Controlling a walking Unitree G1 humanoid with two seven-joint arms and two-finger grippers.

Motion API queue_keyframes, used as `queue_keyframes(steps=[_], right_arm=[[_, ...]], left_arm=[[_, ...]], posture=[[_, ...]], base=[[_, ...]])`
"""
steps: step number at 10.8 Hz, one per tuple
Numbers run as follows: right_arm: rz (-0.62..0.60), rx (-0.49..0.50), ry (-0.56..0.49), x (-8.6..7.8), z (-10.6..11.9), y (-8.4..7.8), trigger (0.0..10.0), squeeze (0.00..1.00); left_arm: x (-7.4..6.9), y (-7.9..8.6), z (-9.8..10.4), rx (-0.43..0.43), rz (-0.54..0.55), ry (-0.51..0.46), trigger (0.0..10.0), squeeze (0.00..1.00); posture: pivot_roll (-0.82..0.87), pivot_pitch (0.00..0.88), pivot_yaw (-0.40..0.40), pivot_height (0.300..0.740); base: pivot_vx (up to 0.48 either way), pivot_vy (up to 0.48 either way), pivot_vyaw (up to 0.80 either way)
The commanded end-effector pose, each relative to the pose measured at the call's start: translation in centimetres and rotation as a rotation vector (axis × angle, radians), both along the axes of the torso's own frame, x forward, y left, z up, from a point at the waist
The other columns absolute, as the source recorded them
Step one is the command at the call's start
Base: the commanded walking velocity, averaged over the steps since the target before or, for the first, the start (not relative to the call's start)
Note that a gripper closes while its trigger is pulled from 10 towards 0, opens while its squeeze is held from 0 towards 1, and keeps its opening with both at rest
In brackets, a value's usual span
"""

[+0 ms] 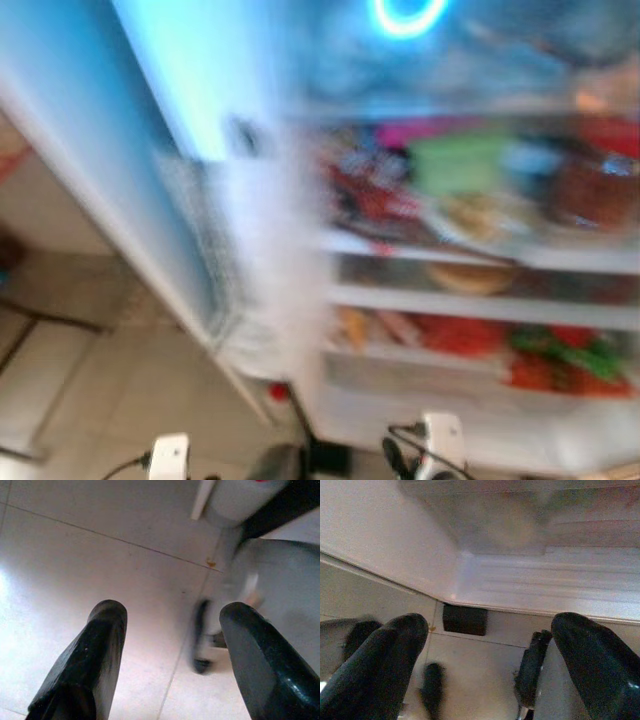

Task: Restocking fridge

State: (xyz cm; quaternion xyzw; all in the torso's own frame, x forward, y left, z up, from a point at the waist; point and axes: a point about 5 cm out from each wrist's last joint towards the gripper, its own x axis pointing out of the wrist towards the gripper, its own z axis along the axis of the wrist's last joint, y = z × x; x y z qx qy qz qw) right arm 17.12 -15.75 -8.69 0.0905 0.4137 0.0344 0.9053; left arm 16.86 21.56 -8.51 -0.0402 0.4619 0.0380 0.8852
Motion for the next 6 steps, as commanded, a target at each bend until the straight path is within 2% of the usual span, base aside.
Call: queue_keyframes(steps=[1, 6], right_arm=[[-0.019, 0.028, 0.133, -3.25, -1.50, 0.58, 10.0, 0.00], [-0.033, 0.017, 0.145, -3.60, -1.64, 0.48, 10.0, 0.00]], left_arm=[[-0.82, 0.87, -0.20, 0.021, 0.004, 0.034, 10.0, 0.00], [-1.12, 0.76, -0.35, 0.013, -0.008, 0.046, 10.0, 0.00]], posture=[[0.06, 0.091, 0.107, 0.633], [0.06, 0.061, 0.098, 0.633]], base=[[0.000, 0.439, 0.00], [0.000, 0.427, 0.00]])
